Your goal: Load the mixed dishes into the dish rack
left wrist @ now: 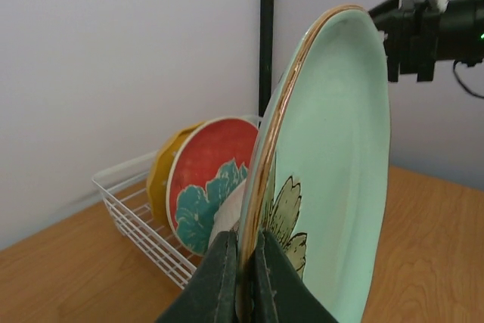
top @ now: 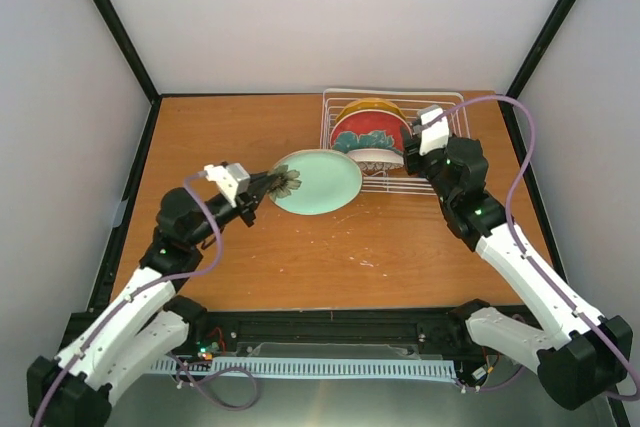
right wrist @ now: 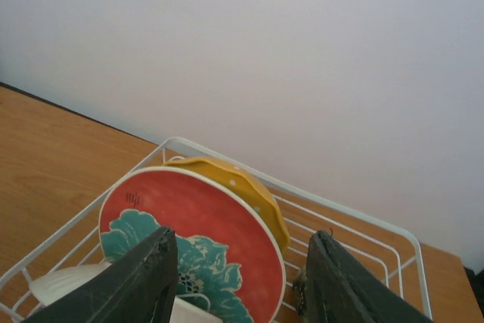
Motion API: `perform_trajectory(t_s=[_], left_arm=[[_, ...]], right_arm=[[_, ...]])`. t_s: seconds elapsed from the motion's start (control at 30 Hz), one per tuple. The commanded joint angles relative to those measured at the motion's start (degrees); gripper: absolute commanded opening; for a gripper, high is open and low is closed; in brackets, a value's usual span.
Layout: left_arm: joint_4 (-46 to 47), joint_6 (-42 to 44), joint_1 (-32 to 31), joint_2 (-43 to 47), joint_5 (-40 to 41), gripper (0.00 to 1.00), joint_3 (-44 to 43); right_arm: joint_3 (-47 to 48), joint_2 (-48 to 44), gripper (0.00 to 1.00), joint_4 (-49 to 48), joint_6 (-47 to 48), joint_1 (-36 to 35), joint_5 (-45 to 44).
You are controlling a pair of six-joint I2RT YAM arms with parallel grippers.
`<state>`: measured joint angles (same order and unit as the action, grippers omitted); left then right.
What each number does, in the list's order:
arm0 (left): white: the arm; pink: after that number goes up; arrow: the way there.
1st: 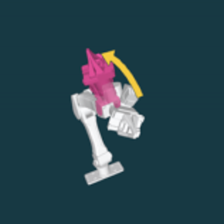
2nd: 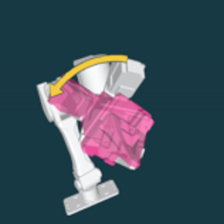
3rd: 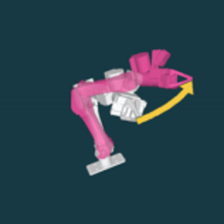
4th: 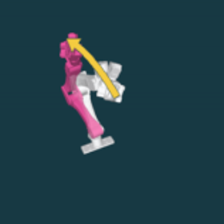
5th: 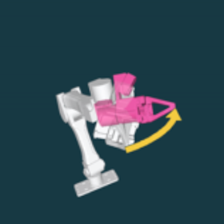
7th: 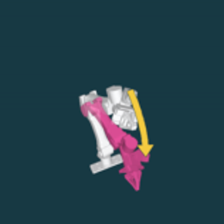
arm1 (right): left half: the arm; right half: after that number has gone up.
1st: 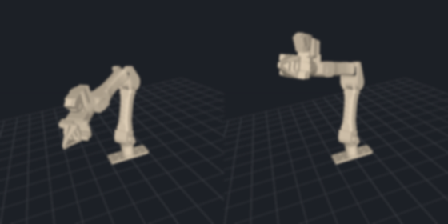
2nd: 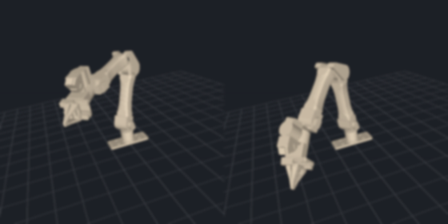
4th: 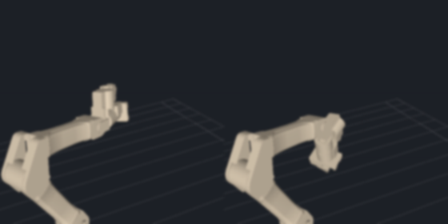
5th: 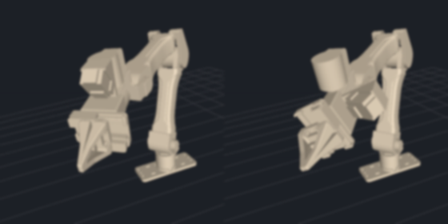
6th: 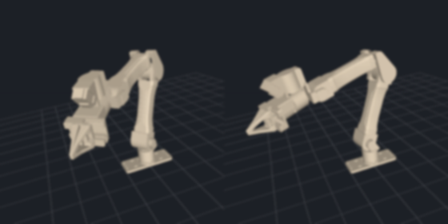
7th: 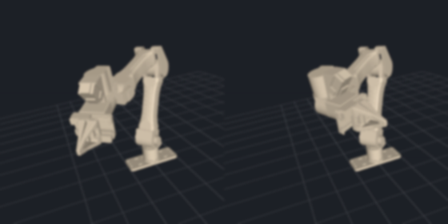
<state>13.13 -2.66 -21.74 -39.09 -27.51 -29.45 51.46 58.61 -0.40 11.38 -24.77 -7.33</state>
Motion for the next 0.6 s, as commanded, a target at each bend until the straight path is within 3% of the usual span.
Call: perform_trajectory(t_s=[0.0,0.23,0.57], left_arm=[[9.98,7.36,-8.21,-4.58,16.01,0.01,-1.99],[21.23,15.54,-17.76,-14.17,29.66,0.01,-3.24],[30.57,20.61,-20.96,-29.20,28.35,0.01,-10.38]], right_arm=[[-3.39,-1.93,0.47,-4.23,-3.27,-0.11,-4.01],[-6.18,-3.44,0.47,-6.93,-3.74,-0.10,-3.71],[-8.05,-5.87,0.47,-8.73,-2.18,0.08,-4.36]])
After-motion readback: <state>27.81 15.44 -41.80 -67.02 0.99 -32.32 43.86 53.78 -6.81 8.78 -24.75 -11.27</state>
